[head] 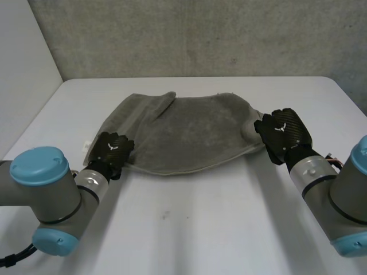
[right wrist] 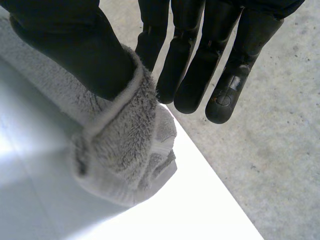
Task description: Fold the towel.
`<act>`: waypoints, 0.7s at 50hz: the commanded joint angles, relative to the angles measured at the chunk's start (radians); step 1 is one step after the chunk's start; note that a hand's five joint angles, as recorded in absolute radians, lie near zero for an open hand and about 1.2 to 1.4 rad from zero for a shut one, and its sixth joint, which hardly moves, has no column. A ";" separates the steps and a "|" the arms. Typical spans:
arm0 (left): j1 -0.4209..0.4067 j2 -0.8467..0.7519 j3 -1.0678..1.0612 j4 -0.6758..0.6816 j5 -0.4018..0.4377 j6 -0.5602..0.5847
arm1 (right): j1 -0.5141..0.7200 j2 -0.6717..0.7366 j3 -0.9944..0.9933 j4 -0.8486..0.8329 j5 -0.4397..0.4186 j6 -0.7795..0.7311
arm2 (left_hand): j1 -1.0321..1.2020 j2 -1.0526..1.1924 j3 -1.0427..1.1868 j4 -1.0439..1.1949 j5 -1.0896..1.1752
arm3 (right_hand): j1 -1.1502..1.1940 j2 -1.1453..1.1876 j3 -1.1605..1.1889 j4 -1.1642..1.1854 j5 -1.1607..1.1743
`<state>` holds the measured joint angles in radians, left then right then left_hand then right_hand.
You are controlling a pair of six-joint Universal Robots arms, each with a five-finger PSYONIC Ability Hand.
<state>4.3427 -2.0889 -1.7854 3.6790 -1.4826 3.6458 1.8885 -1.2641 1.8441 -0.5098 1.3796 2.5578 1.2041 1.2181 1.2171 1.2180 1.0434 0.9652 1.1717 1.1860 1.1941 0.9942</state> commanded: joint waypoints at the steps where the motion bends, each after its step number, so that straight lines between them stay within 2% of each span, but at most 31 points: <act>1: 0.000 0.000 0.004 -0.004 -0.001 0.022 | -0.017 -0.057 0.052 0.079 0.006 0.006 | 0.053 0.039 0.040 0.039 0.039 | 0.431 0.225 0.210 0.202 0.227; 2: 0.000 0.000 0.004 -0.004 -0.001 0.022 | -0.017 -0.057 0.052 0.079 0.006 0.006 | 0.052 0.038 0.039 0.038 0.038 | 0.431 0.225 0.210 0.202 0.227; 4: 0.000 -0.006 0.006 0.001 -0.002 0.019 | -0.058 -0.063 0.072 0.079 0.003 0.016 | -0.407 -0.421 -0.420 -0.421 -0.421 | 0.431 0.225 0.210 0.202 0.227; 5: 0.000 -0.006 0.006 0.001 -0.002 0.019 | -0.058 -0.063 0.072 0.079 0.002 0.016 | -0.409 -0.423 -0.422 -0.423 -0.423 | 0.431 0.225 0.210 0.202 0.227; 6: 0.002 -0.008 0.011 0.003 -0.004 0.019 | -0.080 -0.069 0.075 0.079 0.001 0.038 | -0.540 -0.554 -0.553 -0.554 -0.554 | 0.431 0.225 0.210 0.202 0.227; 16: 0.012 -0.010 0.038 -0.005 -0.007 -0.035 | -0.184 -0.081 0.033 0.099 -0.001 0.203 | -0.594 -0.608 -0.607 -0.608 -0.608 | 0.431 0.225 0.210 0.202 0.227; 22: 0.083 0.012 0.037 -0.040 0.002 -0.137 | -0.210 -0.061 0.023 0.126 -0.008 0.233 | -0.580 -0.594 -0.593 -0.593 -0.593 | 0.431 0.225 0.210 0.202 0.227; 29: 0.163 0.023 0.081 -0.164 0.102 -0.259 | -0.210 -0.012 0.012 0.125 -0.013 0.233 | -0.571 -0.585 -0.584 -0.585 -0.585 | 0.431 0.225 0.210 0.202 0.227; 35: 0.173 0.017 0.095 -0.237 0.133 -0.322 | -0.207 -0.001 0.012 0.126 -0.013 0.233 | -0.559 -0.573 -0.572 -0.573 -0.573 | 0.431 0.225 0.210 0.202 0.227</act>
<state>4.5041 -2.0665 -1.7063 3.5112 -1.3838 3.3823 1.6767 -1.2766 1.8567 -0.3839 1.3665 2.7918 0.5570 0.5539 0.5545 0.5539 0.3790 0.9652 1.1716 1.1860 1.1941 0.9948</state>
